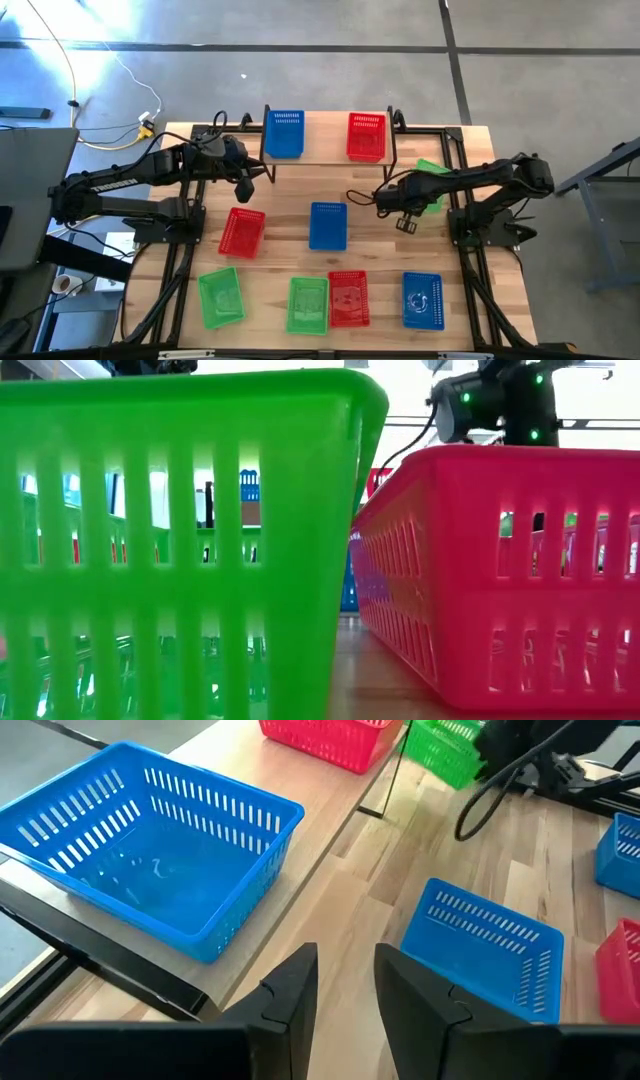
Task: Stack baskets on shelf by color
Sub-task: Put the top right green bin on the shelf
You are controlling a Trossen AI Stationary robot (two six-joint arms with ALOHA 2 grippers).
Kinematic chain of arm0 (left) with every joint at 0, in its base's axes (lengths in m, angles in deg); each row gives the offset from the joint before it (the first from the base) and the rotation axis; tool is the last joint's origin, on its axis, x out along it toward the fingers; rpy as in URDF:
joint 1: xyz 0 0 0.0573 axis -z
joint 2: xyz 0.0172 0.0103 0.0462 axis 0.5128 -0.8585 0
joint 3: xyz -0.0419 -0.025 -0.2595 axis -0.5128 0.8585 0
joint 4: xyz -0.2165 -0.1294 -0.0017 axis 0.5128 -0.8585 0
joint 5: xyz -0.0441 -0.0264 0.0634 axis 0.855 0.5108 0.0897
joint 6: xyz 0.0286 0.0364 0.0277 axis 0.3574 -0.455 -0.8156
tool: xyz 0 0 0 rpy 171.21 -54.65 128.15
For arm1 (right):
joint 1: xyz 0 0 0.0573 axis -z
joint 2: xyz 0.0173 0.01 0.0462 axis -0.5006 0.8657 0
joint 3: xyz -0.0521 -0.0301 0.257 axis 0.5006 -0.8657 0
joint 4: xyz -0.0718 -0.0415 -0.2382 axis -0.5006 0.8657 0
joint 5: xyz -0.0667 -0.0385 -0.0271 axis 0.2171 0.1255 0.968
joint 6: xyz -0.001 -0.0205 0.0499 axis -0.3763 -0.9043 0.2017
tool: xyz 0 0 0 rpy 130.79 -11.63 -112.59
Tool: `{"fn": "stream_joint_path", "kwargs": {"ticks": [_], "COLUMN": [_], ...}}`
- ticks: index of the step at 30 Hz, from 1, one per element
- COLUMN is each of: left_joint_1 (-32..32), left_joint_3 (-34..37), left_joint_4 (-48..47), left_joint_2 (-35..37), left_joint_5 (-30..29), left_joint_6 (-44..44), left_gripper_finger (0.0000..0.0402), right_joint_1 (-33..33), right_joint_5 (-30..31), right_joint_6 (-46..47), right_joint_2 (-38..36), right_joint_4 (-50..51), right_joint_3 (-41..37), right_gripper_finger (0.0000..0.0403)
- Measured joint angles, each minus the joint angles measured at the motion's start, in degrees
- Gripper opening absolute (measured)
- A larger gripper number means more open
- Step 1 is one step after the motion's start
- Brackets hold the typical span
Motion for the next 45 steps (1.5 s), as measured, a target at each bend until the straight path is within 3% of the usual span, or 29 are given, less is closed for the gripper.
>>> {"fn": "stream_joint_path", "kwargs": {"ticks": [9,17,26,32,45], "left_joint_1": [0.0,0.0,0.0,0.0,0.0], "left_joint_3": [0.0,0.0,0.0,0.0,0.0], "left_joint_4": [0.0,0.0,-0.1,-0.1,-0.1], "left_joint_2": [0.0,0.0,0.0,0.0,0.0], "left_joint_5": [0.0,0.0,0.0,0.0,0.0], "left_joint_6": [0.0,0.0,0.0,0.0,0.1], "left_gripper_finger": [0.0092,0.0092,0.0092,0.0092,0.0092], "right_joint_1": [-3.7,-4.9,-3.3,-0.9,6.3], "right_joint_5": [5.4,13.8,24.4,28.2,25.9], "right_joint_6": [9.0,8.9,-1.8,-12.4,-36.9], "right_joint_2": [0.0,0.0,0.0,0.0,0.0], "right_joint_4": [12.1,16.9,15.5,9.4,-13.8], "right_joint_3": [10.7,22.6,35.5,41.2,44.3], "right_gripper_finger": [0.0,0.0,0.0,0.0,0.0]}}
